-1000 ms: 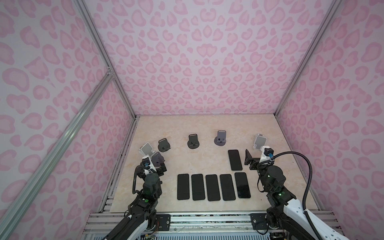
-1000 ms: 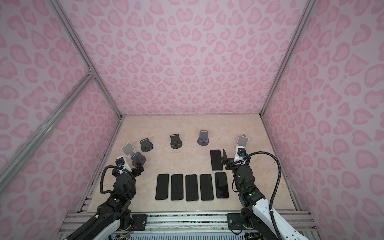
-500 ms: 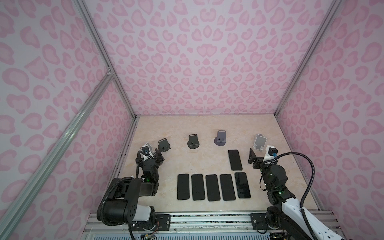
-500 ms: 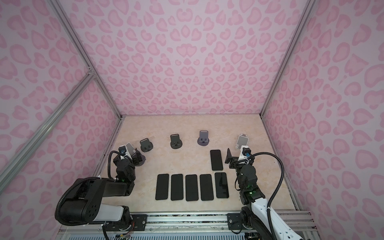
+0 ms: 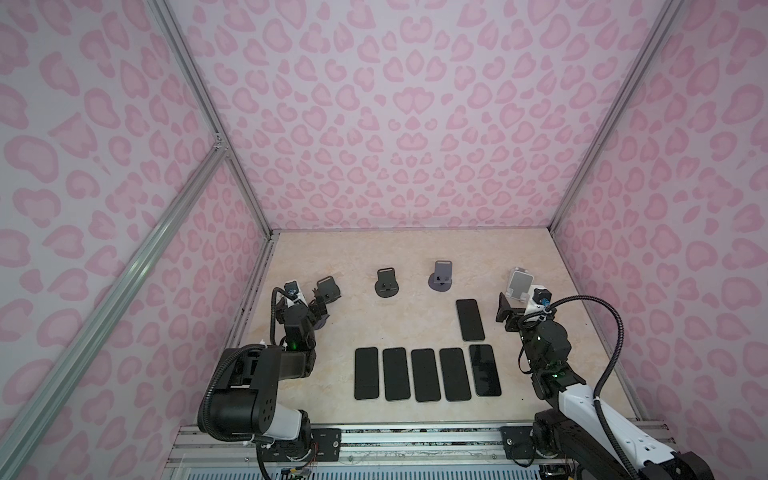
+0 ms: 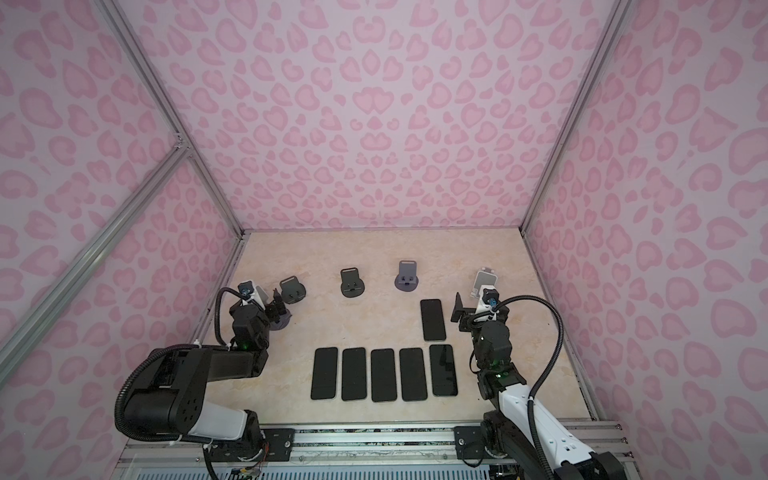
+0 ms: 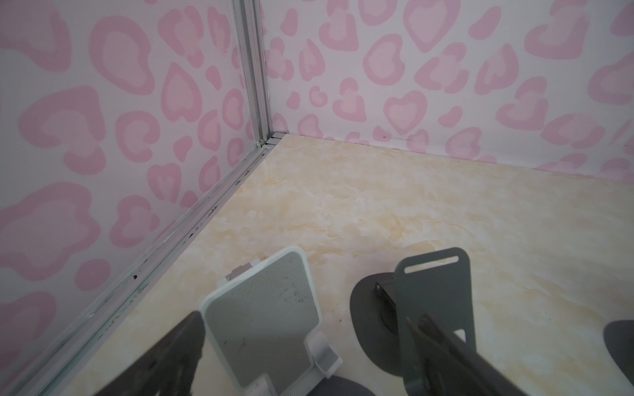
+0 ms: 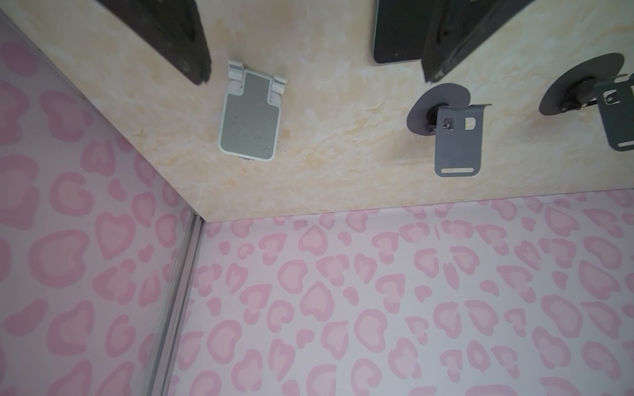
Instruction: Remove the phone from the phone stand
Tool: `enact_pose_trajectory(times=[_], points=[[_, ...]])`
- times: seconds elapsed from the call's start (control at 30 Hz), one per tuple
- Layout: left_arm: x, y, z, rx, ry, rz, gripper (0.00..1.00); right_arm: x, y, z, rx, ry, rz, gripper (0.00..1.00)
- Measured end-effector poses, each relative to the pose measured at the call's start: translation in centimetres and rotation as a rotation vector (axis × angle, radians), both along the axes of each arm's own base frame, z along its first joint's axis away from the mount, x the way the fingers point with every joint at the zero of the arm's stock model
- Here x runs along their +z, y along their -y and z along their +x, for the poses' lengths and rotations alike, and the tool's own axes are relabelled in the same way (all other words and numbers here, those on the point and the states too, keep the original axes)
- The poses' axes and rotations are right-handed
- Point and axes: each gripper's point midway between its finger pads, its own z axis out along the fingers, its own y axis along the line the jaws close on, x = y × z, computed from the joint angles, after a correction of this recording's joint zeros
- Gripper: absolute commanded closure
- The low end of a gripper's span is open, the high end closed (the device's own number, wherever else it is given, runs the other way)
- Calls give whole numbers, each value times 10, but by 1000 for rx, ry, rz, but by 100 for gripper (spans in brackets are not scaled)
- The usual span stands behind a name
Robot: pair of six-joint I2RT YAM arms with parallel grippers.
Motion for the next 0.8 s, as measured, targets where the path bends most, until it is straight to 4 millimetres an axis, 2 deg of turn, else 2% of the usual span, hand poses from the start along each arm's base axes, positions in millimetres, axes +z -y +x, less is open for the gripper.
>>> enact_pose_trajectory(times=[0.3, 0.47, 0.6, 0.7, 0.8], points=[[0, 1, 0, -8, -1, -2, 2, -31, 10, 15, 6, -87, -165, 2], [0, 1, 1, -8, -1, -2, 2, -67, 12, 24, 28, -153, -187, 1], [0, 1, 1, -8, -1, -2, 2, -98, 3, 25, 91, -179, -214, 0], [0, 1, 1, -8, -1, -2, 2, -105, 8, 19, 63, -159, -217, 0], [0, 1, 1, -7, -1, -2, 2, -100, 12, 27, 22, -125, -220, 0]])
